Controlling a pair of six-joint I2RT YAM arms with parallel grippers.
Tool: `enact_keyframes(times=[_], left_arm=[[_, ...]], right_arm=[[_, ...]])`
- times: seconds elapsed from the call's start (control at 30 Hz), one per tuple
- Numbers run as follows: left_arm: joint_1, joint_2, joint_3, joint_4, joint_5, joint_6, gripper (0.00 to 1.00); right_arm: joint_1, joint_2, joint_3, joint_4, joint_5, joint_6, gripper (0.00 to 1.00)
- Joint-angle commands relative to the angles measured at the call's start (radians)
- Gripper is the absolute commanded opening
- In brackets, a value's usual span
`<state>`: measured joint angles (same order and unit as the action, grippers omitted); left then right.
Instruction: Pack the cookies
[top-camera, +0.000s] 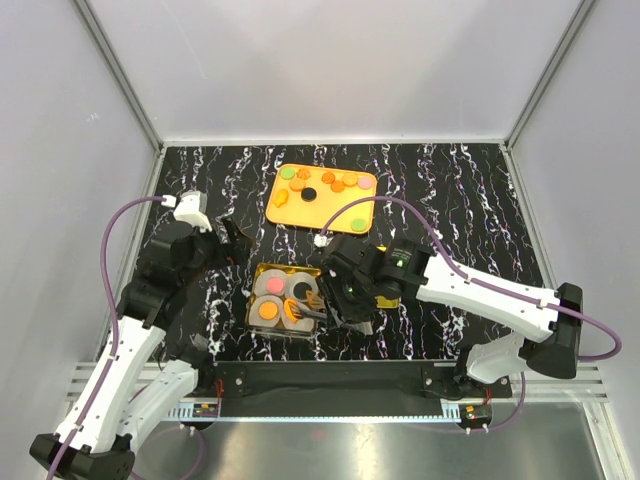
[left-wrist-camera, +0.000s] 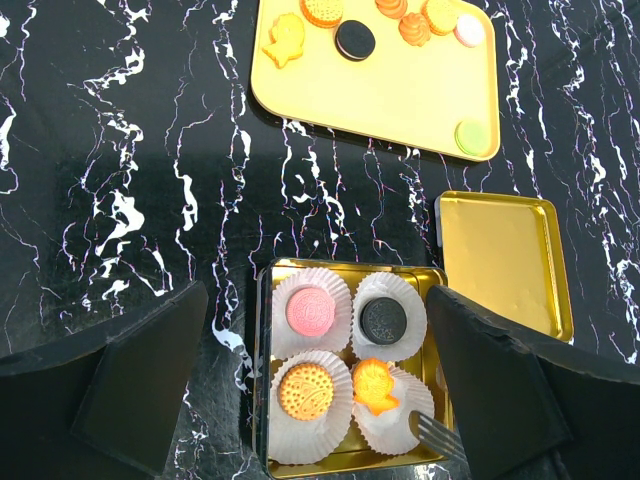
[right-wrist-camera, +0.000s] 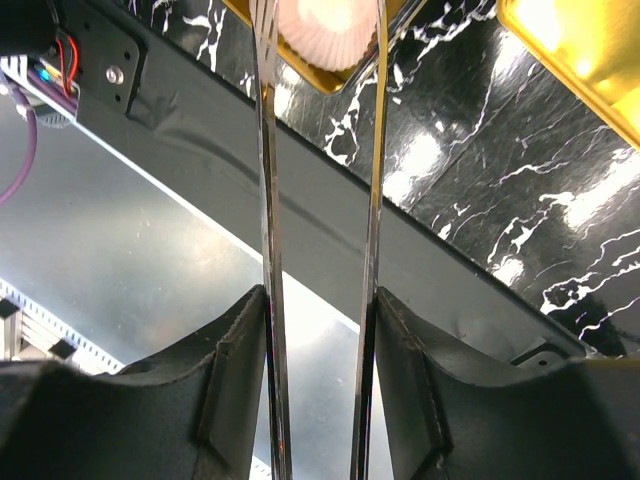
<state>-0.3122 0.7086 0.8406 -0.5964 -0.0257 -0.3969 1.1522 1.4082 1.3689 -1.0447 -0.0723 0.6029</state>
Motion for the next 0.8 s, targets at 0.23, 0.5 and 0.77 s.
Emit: enact_keyframes(times=[0.23,0.5,0.77], left_arm=[[0.005,-0.008,0.000,0.037,-0.014,-0.005,0.99],[0.005,-0.008,-0.001,0.035,-0.014,-0.005,0.99],[0.005,-0.008,-0.001,0.037,-0.011,-0.005,0.99]], right_arm=[[0.012,0.037,0.061,0.038,0.066,-0.011,0.47],[0.012,0.155,0.168,0.038,0.141,-0.072,0.47],[0.012,0.219,0.182,0.051,0.143,-0.089,0.48]])
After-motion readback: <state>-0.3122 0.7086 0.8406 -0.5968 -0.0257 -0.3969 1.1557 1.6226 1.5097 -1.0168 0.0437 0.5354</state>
